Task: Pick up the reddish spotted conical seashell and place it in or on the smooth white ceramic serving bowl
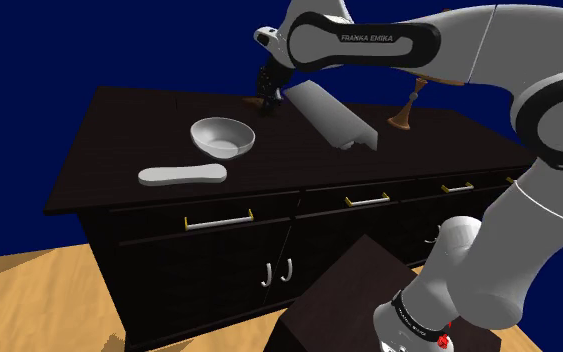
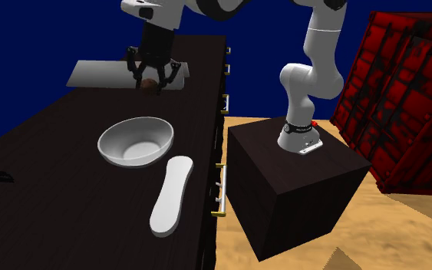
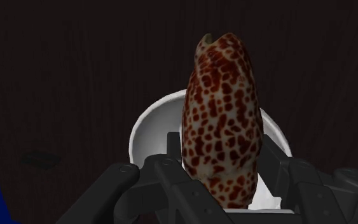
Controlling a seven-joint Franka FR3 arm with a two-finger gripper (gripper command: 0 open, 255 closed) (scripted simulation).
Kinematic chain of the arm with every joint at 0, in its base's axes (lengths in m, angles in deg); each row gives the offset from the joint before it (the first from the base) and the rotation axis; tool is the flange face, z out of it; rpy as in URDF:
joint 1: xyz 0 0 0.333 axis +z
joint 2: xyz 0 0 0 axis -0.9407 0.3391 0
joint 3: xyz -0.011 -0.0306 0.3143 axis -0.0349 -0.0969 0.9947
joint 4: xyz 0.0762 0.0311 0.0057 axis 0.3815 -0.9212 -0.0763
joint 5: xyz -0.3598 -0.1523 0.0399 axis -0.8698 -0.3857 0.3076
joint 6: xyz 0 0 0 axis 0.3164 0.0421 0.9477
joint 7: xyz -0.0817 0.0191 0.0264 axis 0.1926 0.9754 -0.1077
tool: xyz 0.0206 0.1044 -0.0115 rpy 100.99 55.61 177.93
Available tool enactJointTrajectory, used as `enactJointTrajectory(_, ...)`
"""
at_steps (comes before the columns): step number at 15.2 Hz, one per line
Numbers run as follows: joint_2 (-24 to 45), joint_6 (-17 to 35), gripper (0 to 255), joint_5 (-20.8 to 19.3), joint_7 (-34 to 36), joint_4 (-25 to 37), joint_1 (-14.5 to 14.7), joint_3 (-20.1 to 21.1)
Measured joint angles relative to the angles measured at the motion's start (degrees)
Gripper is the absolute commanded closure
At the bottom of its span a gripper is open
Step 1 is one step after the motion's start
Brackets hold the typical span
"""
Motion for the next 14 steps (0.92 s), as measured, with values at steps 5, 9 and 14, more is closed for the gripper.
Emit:
enactJointTrajectory(5,8.7,-2.3,255,1.0,3.5,10.6,1.7,1.7)
enactJointTrajectory(9,13.3,-2.9,255,1.4,5.4,15.6,2.6,2.5)
enactJointTrajectory(14,13.6,0.5,255,1.4,5.7,12.5,2.7,2.6)
